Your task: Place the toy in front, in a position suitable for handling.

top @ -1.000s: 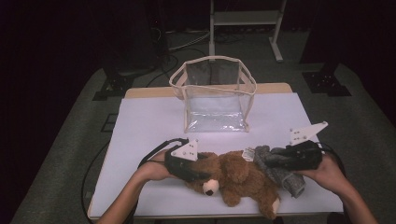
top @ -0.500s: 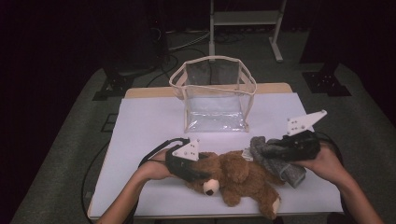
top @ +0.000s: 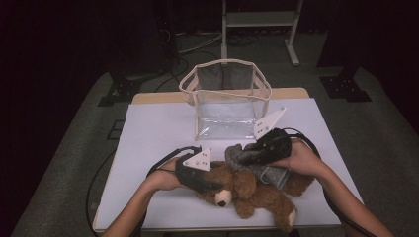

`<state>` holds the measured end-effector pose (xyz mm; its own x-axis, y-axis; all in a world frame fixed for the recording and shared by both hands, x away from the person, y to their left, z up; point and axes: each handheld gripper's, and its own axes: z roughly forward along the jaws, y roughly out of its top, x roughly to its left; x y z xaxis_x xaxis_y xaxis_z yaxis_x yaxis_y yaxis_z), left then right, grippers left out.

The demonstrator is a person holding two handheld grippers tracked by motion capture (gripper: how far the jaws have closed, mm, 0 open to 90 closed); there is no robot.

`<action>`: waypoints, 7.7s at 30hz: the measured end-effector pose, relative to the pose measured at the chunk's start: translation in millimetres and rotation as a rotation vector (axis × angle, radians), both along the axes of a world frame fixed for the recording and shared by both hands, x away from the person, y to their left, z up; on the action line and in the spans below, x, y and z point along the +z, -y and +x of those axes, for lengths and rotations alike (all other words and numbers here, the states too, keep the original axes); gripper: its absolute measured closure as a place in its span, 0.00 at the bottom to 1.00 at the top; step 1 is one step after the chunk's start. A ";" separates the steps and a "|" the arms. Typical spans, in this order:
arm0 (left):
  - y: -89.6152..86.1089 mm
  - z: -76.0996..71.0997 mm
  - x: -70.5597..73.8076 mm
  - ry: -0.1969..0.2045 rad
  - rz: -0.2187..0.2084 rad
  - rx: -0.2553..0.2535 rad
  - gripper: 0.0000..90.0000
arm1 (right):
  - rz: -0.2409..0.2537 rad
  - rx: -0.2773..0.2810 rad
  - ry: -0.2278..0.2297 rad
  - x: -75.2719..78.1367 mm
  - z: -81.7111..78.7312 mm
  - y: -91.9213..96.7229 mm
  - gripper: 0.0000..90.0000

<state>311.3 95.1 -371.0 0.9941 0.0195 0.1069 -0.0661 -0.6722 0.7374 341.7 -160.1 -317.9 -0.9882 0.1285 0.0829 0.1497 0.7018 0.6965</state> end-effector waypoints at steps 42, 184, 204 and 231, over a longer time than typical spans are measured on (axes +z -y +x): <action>-15.6 4.9 -4.1 -0.040 -0.048 0.085 0.53 | -0.003 0.069 -0.007 -19.3 -0.3 -48.1 0.83; 16.9 21.0 6.6 0.056 0.061 0.102 0.27 | 0.121 -0.120 0.040 -35.9 -13.6 27.0 0.83; 0.8 -1.3 1.0 0.021 0.040 0.063 0.38 | 0.100 -0.089 0.102 -22.2 -25.8 11.5 0.83; -18.5 10.2 2.4 -0.004 0.002 0.145 0.30 | 0.143 -0.209 0.085 -49.4 -66.5 69.6 0.83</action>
